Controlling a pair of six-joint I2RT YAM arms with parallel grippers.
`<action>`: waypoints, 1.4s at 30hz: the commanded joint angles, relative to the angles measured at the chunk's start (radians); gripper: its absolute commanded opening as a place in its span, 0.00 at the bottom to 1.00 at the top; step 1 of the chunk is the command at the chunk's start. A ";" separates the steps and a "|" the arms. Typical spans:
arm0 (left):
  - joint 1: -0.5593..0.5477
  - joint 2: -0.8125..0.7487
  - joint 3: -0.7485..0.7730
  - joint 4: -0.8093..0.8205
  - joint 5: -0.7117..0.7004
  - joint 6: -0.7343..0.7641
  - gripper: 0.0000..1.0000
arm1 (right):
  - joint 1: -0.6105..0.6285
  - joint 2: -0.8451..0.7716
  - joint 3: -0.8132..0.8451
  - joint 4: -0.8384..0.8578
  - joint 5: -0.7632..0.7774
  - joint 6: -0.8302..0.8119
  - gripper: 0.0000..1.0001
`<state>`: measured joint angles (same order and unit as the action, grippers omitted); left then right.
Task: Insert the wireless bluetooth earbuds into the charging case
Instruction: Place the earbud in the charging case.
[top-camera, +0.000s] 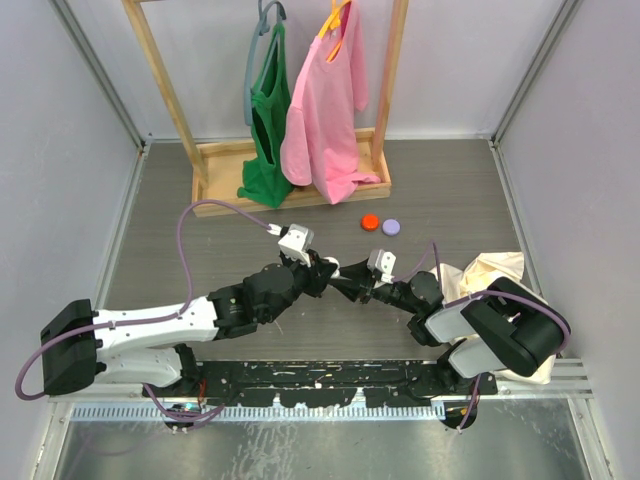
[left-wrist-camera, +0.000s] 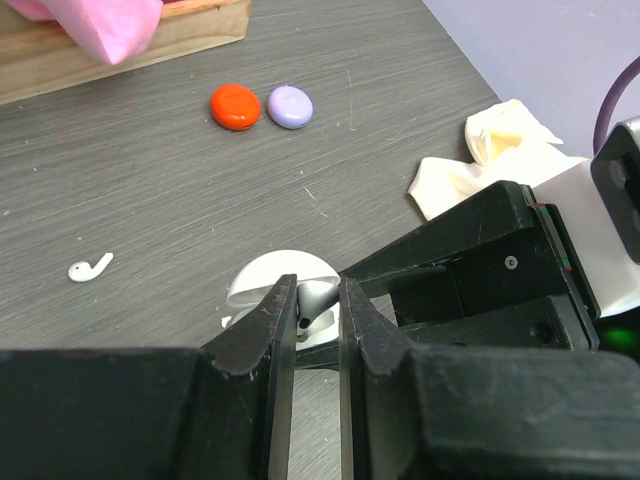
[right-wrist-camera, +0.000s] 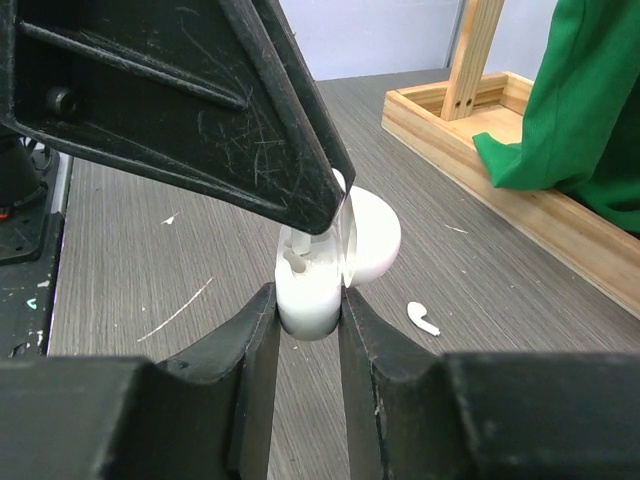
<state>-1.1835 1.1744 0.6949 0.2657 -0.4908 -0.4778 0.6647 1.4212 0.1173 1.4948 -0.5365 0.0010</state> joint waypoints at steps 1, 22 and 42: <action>-0.006 0.005 -0.004 0.061 -0.031 0.010 0.00 | 0.004 -0.002 -0.001 0.125 0.015 -0.018 0.01; -0.016 0.030 -0.014 0.108 -0.003 0.002 0.01 | 0.005 -0.005 -0.003 0.128 0.015 -0.015 0.01; -0.016 -0.096 -0.016 0.015 -0.025 -0.001 0.51 | 0.004 -0.001 -0.006 0.130 0.037 -0.020 0.01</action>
<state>-1.1938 1.1400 0.6769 0.2832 -0.4831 -0.4816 0.6647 1.4212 0.1135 1.4960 -0.5198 0.0010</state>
